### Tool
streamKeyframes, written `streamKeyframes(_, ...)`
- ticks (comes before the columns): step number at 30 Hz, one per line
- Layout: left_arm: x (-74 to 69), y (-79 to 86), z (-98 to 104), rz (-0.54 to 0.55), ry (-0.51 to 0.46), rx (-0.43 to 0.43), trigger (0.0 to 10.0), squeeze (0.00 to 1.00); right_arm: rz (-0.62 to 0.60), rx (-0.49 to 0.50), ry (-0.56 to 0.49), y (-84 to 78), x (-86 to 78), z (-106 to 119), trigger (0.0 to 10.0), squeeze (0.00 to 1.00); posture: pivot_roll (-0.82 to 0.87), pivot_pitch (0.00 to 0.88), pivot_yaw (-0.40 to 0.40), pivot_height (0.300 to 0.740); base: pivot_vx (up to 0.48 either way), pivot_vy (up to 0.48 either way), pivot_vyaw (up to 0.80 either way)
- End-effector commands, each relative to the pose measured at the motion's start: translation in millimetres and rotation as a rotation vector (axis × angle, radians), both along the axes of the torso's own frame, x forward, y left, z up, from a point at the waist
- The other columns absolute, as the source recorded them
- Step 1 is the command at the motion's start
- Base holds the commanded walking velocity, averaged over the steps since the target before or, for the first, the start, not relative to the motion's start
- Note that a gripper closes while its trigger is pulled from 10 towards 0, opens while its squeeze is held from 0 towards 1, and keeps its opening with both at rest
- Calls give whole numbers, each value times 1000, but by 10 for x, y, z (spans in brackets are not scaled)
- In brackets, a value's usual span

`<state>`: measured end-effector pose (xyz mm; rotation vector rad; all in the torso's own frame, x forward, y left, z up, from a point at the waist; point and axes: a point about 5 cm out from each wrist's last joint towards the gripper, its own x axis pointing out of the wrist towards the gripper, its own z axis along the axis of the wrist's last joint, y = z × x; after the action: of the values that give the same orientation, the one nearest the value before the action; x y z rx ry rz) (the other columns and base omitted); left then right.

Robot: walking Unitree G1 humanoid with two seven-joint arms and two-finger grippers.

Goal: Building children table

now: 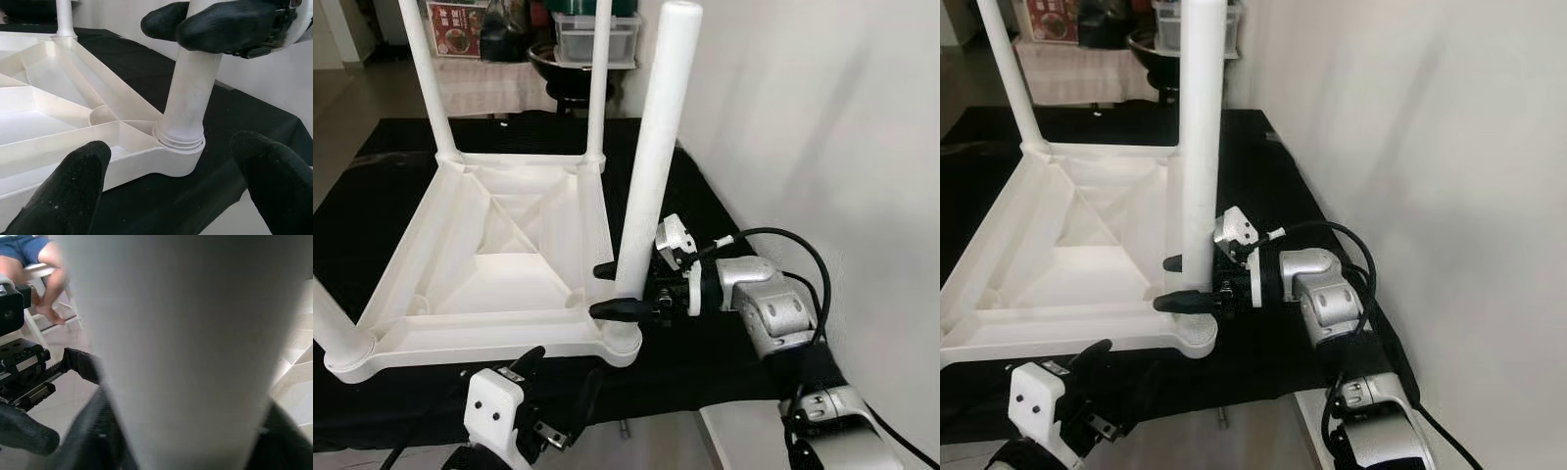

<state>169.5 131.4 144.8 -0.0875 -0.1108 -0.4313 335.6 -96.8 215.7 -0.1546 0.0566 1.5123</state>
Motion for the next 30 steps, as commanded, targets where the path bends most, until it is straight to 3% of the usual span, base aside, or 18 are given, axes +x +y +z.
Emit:
streamKeyframes(1, -34, -5, -9, -9, 18, 13, 10000, 0, 58, -7, 22, 40, -19, -34, 0, 0, 113, 175, -93, 740, 0, 0, 0)
streamKeyframes(5, -46, 0, -4, -11, 22, 15, 10000, 0, 47, -5, 14, -85, -10, -48, 0, 0, 105, 177, -85, 740, 0, 0, 0)
streamKeyframes(8, -25, 10, -12, -11, 22, 16, 10000, 0, -75, 6, -11, -209, -65, -65, 0, 0, 90, 171, -92, 740, 0, 0, 0)
streamKeyframes(12, -21, 13, -10, -11, 22, 16, 10000, 0, -134, 16, -5, -249, -112, -101, 0, 0, 86, 170, -95, 740, 0, 0, 0)
streamKeyframes(13, -14, 24, -9, -10, 22, 17, 10000, 0, -233, 38, 24, -243, -175, -168, 0, 0, 78, 170, -97, 740, 0, 0, 0)
streamKeyframes(14, -5, 43, -7, -8, 21, 19, 10000, 0, -638, 75, 8, -125, -225, -326, 0, 0, 66, 165, -88, 740, 0, 0, 0)
streamKeyframes(16, -5, 43, -7, -8, 21, 19, 10000, 0, -638, 75, 8, -125, -225, -326, 0, 0, 66, 165, -88, 740, 0, 0, 0)
streamKeyframes(17, 7, 64, -6, -6, 21, 21, 10000, 0, -995, 99, 64, -146, -360, -463, 0, 0, 44, 164, -73, 740, 0, 0, 0)
streamKeyframes(18, 29, 77, -9, -6, 20, 23, 10000, 0, -1168, 84, 97, -150, -545, -559, 0, 0, 37, 154, -56, 740, 0, 0, 0)
streamKeyframes(22, 57, 85, -22, -12, 21, 26, 10000, 0, -1177, 70, 132, -87, -624, -612, 0, 0, 28, 130, -47, 740, 0, 0, 0)
streamKeyframes(23, 87, 80, -35, -26, 22, 29, 10000, 0, -1101, 69, 142, -17, -607, -617, 0, 0, 42, 120, -62, 740, 0, 0, 0)
streamKeyframes(26, 119, 76, -52, -33, 21, 30, 10000, 0, -1037, 76, 147, 83, -534, -577, 0, 0, 36, 107, -64, 740, 0, 0, 0)
streamKeyframes(27, 127, 78, -54, -26, 19, 29, 10000, 0, -1002, 81, 159, 135, -525, -548, 2706, 0, 39, 102, -67, 740, 0, 0, 0)
streamKeyframes(29, 131, 82, -55, -21, 18, 28, 10000, 0, -1000, 82, 174, 186, -554, -523, 2706, 0, 39, 102, -67, 740, 0, 0, 0)
streamKeyframes(30, 136, 82, -55, -18, 17, 28, 10000, 0, -934, 90, 177, 254, -583, -482, 10000, 0, 40, 100, -67, 740, 0, 0, 0)
